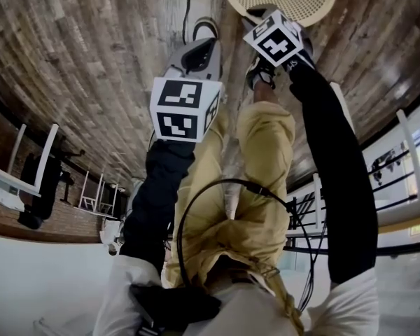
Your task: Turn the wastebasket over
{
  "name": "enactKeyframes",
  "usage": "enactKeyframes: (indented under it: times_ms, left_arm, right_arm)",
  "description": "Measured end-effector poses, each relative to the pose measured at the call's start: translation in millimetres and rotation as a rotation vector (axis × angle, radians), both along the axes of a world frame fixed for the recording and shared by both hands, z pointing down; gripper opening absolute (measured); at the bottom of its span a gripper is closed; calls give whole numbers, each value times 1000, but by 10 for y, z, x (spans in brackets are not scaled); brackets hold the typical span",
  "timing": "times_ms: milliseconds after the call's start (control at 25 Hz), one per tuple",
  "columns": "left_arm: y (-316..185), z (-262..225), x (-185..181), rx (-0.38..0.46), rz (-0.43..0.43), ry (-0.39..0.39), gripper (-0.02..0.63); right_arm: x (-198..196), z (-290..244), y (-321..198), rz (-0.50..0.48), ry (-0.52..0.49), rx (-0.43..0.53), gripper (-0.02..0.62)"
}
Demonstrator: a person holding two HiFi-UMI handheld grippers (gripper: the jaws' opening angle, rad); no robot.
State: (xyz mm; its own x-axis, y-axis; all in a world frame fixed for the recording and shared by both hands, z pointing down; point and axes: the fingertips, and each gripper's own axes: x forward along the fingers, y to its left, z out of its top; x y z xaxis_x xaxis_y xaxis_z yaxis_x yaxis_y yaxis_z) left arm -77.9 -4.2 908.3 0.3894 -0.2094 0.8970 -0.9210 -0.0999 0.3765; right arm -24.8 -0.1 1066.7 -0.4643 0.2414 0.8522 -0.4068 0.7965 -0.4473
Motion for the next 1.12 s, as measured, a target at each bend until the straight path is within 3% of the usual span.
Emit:
enactKeyframes:
  times_ms: [240, 400, 640, 800, 880, 1120]
  left_arm:
    - [-16, 16, -100, -2, -3, -3, 2]
    - [-25, -84, -148, 6, -5, -4, 2]
    - [-124, -411, -166, 48, -2, 2, 2]
    - [-179, -774, -68, 85, 9, 16, 2]
    - [-189, -964, -3, 102, 20, 25, 2]
    - [-269, -1536, 185, 167, 41, 46, 2]
  right_arm:
    - [-42, -10, 9, 18, -16, -4, 83]
    - [4, -125, -91, 120, -36, -21, 83]
    - [65, -577, -299, 207, -43, 27, 84]
    - [116, -1118, -412, 314, -73, 52, 81]
    - [132, -1445, -439, 364, -92, 68, 50]
    - [164, -2462, -594, 504, -175, 180, 21]
